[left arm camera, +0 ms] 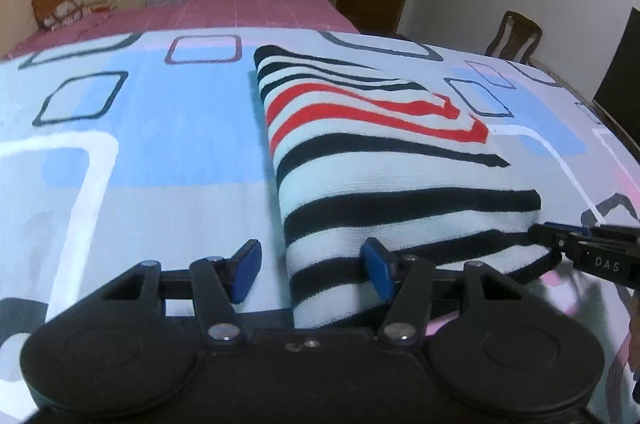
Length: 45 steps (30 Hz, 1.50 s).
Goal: Fold small clothes
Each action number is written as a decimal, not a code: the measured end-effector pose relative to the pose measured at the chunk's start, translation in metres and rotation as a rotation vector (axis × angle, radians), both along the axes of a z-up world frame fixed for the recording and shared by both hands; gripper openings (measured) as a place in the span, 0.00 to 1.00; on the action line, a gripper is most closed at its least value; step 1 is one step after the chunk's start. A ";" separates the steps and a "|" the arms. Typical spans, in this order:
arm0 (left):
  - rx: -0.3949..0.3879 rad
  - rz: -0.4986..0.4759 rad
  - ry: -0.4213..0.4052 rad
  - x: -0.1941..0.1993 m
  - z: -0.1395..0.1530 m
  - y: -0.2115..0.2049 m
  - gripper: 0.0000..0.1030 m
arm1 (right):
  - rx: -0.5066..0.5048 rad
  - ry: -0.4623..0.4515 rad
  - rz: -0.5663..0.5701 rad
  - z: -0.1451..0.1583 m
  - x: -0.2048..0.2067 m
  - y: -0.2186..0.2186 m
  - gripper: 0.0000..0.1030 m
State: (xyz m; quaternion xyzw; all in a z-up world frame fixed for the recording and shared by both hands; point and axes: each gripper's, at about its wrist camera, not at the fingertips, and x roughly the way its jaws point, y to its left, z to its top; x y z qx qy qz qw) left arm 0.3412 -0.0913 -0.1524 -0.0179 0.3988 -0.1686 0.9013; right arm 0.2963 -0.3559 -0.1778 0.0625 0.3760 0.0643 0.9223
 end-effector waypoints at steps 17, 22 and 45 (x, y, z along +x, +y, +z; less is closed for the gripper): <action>-0.217 0.061 0.104 0.068 0.007 0.001 0.84 | 0.309 0.053 -0.046 0.011 0.078 -0.028 0.70; -0.300 0.065 0.202 0.092 -0.015 0.001 0.83 | 0.429 0.113 -0.040 -0.016 0.104 -0.037 0.70; -0.223 0.021 0.044 0.058 0.039 0.007 0.43 | 0.532 0.016 0.064 0.028 0.076 -0.011 0.34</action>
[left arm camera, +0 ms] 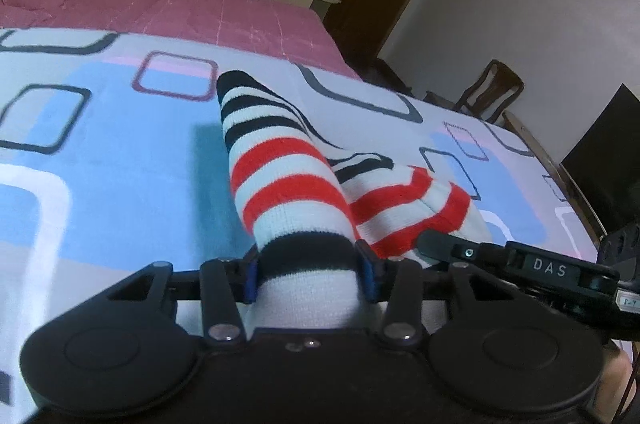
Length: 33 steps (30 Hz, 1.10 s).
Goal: Fold small clothes
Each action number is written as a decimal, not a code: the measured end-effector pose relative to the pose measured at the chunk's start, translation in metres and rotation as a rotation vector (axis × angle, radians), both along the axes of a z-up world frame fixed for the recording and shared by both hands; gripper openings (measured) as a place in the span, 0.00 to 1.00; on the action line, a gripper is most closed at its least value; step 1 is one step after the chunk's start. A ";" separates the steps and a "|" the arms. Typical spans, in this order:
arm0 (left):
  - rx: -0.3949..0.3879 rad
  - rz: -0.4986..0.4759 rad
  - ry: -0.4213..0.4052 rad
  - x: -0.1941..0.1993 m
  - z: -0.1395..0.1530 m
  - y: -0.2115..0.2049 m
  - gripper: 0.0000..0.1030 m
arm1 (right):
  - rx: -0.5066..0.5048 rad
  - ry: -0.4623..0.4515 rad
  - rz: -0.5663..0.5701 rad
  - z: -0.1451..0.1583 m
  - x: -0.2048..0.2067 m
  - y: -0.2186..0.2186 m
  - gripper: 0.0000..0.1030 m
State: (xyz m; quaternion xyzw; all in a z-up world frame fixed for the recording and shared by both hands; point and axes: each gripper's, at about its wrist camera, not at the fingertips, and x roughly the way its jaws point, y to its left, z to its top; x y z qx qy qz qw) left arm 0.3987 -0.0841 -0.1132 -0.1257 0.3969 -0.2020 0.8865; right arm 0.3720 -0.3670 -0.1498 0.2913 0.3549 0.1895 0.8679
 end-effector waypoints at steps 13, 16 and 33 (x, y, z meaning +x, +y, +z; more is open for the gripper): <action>-0.011 0.011 -0.063 -0.020 0.023 0.165 0.43 | -0.010 -0.053 0.020 0.036 -0.029 0.168 0.34; -0.002 0.035 -0.066 -0.018 0.025 0.213 0.43 | 0.006 -0.057 0.036 0.037 -0.029 0.217 0.34; 0.136 0.132 -0.055 0.004 -0.036 0.314 0.65 | -0.059 0.055 0.114 -0.030 0.014 0.334 0.35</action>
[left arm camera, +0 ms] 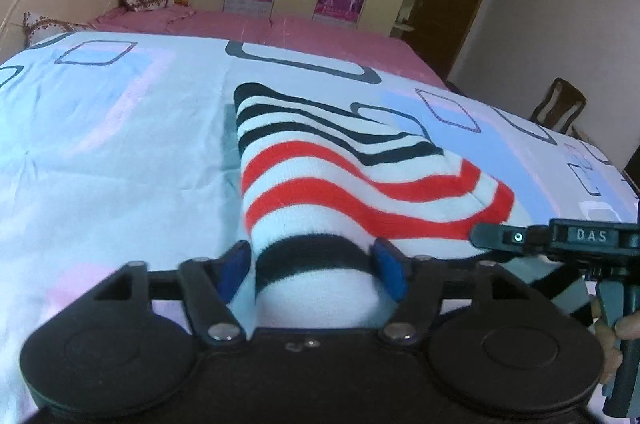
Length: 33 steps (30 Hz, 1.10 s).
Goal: Fold small clothes
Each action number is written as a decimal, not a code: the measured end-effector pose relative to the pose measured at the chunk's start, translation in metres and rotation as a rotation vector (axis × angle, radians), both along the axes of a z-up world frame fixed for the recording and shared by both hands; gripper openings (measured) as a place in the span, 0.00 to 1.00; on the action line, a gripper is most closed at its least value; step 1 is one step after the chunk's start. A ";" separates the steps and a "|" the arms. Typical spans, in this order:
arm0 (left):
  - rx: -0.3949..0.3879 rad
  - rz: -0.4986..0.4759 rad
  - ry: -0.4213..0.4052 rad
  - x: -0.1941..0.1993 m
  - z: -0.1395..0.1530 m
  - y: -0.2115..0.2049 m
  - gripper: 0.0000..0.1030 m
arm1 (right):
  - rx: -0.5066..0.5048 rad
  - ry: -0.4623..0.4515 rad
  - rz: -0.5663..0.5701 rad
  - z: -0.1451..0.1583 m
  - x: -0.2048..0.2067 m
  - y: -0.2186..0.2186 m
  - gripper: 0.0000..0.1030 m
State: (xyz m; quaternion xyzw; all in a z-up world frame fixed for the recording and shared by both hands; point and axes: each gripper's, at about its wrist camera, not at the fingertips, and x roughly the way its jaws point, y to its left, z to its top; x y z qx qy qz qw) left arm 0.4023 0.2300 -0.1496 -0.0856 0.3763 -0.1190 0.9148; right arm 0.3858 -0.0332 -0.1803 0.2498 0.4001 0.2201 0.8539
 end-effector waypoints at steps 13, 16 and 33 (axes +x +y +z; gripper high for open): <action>0.033 0.038 -0.066 -0.010 0.031 0.015 0.56 | -0.078 -0.059 -0.033 0.034 -0.003 -0.010 0.41; 0.023 0.043 -0.078 -0.001 0.038 0.013 0.49 | -0.125 -0.112 -0.050 0.050 0.004 -0.005 0.41; 0.118 0.033 -0.029 0.050 0.011 -0.003 0.45 | -0.432 -0.157 -0.027 0.014 0.047 0.050 0.39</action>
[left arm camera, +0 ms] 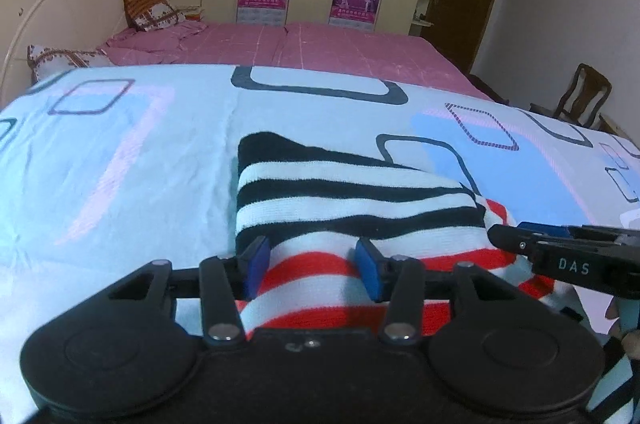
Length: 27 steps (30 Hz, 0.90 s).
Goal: Fold small clothes
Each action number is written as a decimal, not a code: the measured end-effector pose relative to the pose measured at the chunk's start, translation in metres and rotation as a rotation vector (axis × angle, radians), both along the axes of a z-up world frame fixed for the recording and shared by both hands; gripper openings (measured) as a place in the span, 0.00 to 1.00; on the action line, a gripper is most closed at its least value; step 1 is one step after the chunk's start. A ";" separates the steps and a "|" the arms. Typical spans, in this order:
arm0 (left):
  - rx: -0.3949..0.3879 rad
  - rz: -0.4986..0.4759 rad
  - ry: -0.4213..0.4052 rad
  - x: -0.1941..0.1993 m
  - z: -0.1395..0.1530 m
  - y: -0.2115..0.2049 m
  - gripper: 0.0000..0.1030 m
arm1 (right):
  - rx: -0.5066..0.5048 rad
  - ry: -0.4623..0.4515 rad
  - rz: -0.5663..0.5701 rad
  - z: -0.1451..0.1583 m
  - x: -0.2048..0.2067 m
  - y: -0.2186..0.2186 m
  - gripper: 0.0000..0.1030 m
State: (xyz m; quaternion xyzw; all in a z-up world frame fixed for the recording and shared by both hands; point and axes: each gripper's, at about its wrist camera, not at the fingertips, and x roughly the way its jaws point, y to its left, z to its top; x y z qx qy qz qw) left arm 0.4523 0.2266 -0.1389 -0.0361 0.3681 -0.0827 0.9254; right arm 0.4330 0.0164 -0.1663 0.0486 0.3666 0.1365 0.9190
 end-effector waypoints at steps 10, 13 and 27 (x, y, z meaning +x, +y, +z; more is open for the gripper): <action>0.017 -0.001 0.006 -0.056 0.017 -0.001 0.47 | 0.094 -0.031 0.020 0.034 -0.064 -0.014 0.39; 0.029 -0.005 0.005 -0.068 0.016 -0.001 0.49 | 0.077 0.004 0.003 0.026 -0.077 -0.014 0.39; -0.027 -0.029 0.039 -0.114 0.020 0.014 0.50 | 0.120 0.022 -0.031 0.035 -0.132 -0.025 0.40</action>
